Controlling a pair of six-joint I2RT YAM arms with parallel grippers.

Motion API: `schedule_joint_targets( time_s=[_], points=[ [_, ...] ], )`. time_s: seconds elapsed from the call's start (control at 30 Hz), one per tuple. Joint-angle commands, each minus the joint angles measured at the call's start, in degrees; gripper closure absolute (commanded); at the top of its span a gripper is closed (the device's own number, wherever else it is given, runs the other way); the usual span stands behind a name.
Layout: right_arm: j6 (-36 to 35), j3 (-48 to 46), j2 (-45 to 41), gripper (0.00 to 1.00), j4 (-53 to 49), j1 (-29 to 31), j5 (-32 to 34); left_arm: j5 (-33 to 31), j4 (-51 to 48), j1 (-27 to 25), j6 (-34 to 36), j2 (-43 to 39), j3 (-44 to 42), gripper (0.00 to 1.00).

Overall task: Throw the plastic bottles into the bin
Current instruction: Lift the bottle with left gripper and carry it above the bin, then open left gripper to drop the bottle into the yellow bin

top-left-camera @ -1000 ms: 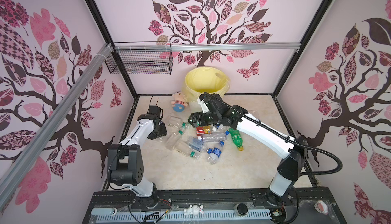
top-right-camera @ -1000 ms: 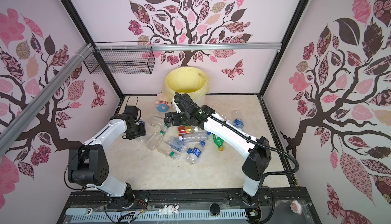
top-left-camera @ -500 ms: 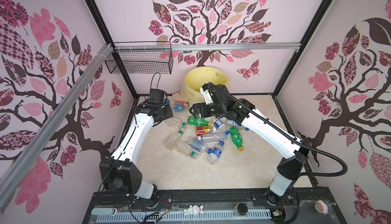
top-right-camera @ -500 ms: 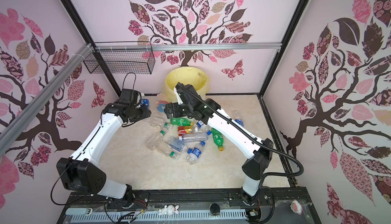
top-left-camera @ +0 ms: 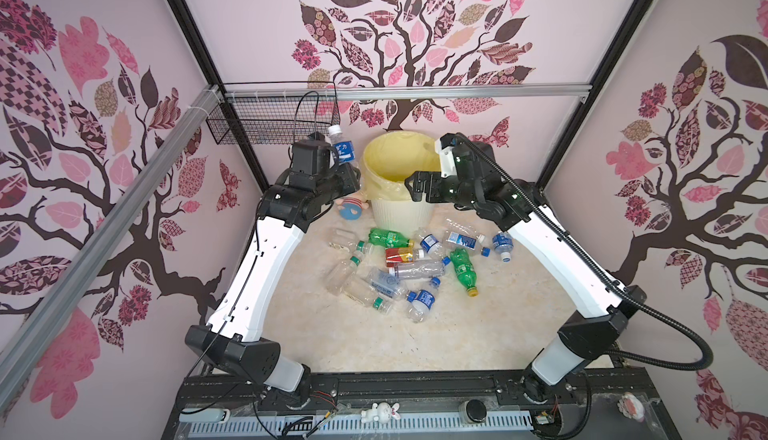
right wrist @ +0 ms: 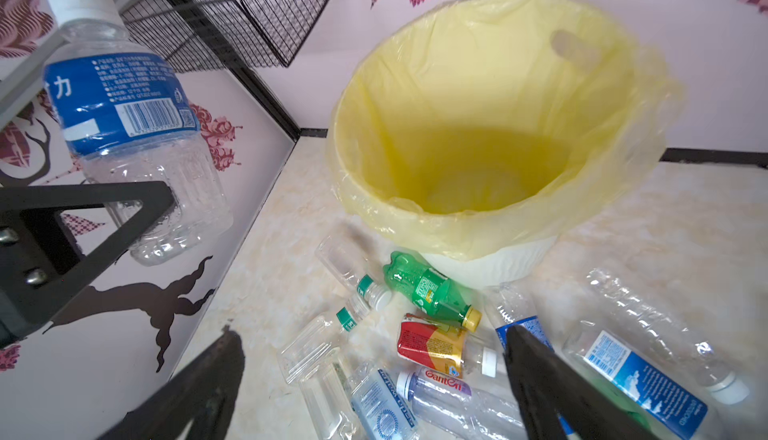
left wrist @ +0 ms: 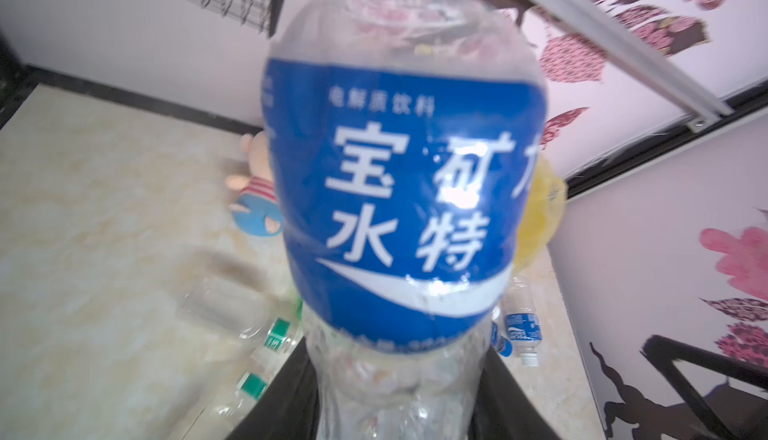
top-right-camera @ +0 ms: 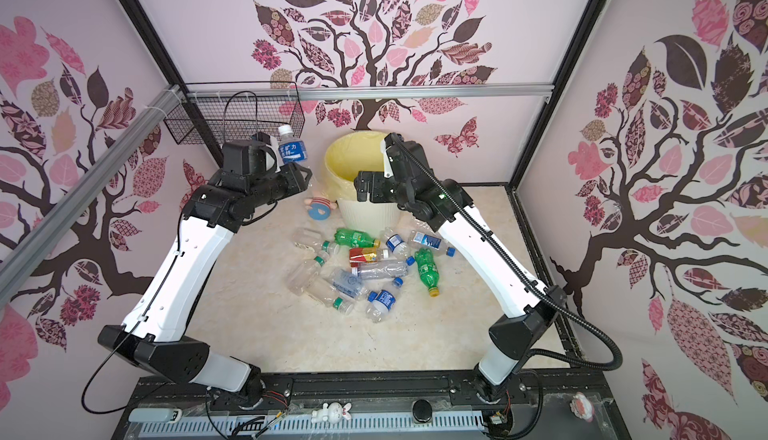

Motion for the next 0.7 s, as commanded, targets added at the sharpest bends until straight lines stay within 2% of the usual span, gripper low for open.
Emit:
schedule_joint_targets(
  time_s=[0.0, 0.23, 0.47, 0.67],
  points=[
    [-2.0, 2.8, -4.2, 0.00, 2.0, -0.1, 3.9, -2.4, 6.2, -3.4, 4.2, 1.9, 6.3, 0.50],
    [-4.2, 3.5, -7.4, 0.00, 4.3, -1.0, 8.2, -6.2, 12.8, -11.8, 13.9, 6.5, 16.6, 0.46],
    [-6.3, 2.5, -10.1, 0.00, 6.1, -1.3, 11.3, -6.3, 16.0, -12.4, 15.6, 11.1, 23.8, 0.45],
    [-6.0, -0.3, -11.3, 0.00, 6.2, -1.6, 11.6, -7.9, 17.1, -12.2, 13.9, 15.6, 24.1, 0.43]
  ],
)
